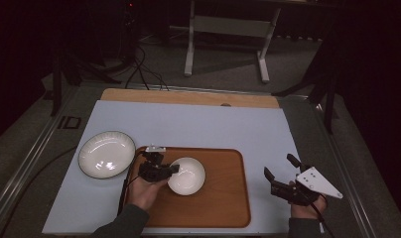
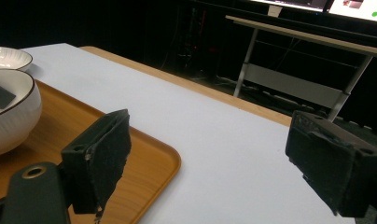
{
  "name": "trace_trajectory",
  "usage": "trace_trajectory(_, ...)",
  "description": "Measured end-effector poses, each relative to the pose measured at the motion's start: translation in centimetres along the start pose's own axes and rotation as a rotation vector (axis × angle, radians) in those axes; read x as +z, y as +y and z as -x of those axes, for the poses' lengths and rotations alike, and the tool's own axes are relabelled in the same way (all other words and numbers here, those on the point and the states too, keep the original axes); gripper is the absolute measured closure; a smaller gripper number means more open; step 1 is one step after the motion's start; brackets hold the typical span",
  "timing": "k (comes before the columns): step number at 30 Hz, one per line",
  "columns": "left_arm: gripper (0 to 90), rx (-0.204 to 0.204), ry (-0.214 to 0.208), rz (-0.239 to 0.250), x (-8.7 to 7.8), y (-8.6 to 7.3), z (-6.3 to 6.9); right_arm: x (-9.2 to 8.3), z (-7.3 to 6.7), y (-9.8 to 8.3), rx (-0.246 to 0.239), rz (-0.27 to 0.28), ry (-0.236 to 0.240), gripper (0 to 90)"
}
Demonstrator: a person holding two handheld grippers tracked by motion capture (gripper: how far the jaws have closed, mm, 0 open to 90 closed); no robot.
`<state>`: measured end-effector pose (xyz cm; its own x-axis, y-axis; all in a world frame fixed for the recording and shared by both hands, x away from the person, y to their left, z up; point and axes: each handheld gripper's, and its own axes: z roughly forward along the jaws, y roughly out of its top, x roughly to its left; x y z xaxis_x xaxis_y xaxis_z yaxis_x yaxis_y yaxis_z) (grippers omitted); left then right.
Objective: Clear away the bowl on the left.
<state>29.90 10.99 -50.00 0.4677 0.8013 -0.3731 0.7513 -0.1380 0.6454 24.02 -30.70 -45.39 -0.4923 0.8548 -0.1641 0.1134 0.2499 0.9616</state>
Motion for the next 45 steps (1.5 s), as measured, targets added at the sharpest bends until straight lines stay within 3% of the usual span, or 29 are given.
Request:
trace_trajectory(6,81.1,0.005,0.016,-0.02,0.3,-0.2,0.0,0.0,0.0,0.0,0.002,0.001,0.0,13.8)
trace_trajectory(36,80.7,-0.034,-0.006,-0.073,1.3,-0.8,-0.3,0.0,0.0,0.0,-0.001,-0.001,0.001,13.8)
trace_trajectory(45,73.4,-0.036,0.011,-0.062,1.5,-0.8,-0.4,0.0,0.0,0.0,-0.003,-0.002,0.0,13.7)
